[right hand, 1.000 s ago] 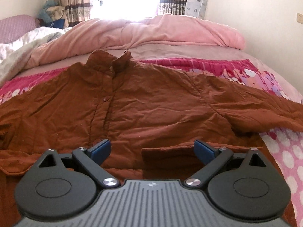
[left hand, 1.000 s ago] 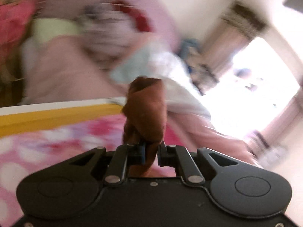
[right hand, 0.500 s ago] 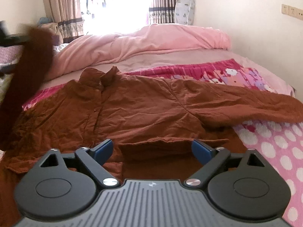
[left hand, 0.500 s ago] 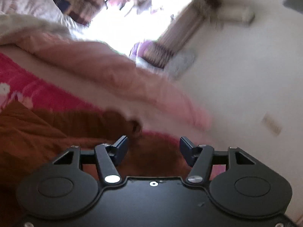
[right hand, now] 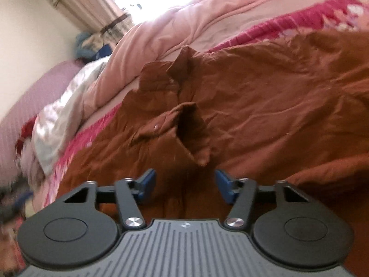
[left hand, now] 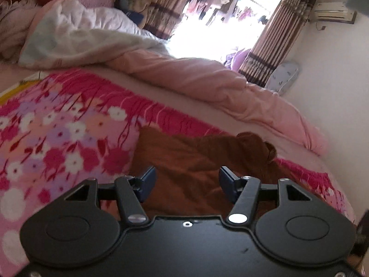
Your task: Fold large clothes
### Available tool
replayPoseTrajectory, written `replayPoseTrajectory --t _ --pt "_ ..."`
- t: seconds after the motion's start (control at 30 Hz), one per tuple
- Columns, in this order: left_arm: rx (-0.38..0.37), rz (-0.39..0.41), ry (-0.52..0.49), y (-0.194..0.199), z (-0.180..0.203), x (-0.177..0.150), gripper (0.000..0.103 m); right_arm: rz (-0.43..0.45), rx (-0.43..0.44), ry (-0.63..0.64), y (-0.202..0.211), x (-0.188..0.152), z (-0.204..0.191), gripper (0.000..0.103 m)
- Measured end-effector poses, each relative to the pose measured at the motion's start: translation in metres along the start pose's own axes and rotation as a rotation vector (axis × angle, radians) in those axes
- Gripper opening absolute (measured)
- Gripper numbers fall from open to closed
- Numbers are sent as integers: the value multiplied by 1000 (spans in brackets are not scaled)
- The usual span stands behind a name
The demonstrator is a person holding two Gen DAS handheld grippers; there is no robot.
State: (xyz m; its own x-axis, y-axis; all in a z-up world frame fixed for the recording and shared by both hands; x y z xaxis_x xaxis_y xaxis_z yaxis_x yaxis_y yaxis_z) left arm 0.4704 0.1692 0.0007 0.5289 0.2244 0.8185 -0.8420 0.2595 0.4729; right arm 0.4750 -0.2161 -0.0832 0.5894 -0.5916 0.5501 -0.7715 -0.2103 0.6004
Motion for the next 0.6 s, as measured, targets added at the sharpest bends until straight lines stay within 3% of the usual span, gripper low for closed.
replayPoseTrajectory --t 0.03,0.13,0.2,0.3,0.47,0.57,0.6 --pt "-14 -7 -6 -1 0 -4 62 -5 7 -13 -8 2 -1 27" --pt "-49 -21 -39 -13 7 -10 62 22 29 -35 0 4 -9 12" --pt "-62 -35 -59 -21 18 -12 62 84 62 -26 22 7 -15 12" --pt "-61 -83 -64 -41 23 -23 62 129 37 -28 33 7 -9 11" --pt "-34 -168 -68 -72 15 -45 62 55 -58 -68 9 -1 32 14" --pt "-40 -170 -72 -74 13 -47 62 55 -45 -96 6 -7 41 23" --pt "-44 -171 -78 -71 16 -44 62 65 -45 -105 11 -7 41 31"
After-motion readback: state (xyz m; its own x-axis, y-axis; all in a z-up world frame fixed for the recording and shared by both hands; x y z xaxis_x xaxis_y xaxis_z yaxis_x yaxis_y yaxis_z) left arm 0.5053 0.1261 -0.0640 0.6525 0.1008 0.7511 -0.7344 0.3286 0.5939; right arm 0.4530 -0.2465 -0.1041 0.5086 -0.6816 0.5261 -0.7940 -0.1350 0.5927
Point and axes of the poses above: each gripper's, at about its wrist camera, not at the fingertips, and y roughly against the way its jaws point, z to its right, x to its top, the point moved 4 cm from there along -y, roughly the way its jaws point, and after that the axes turned 7 degrees about -y, right-handed, at the moved point
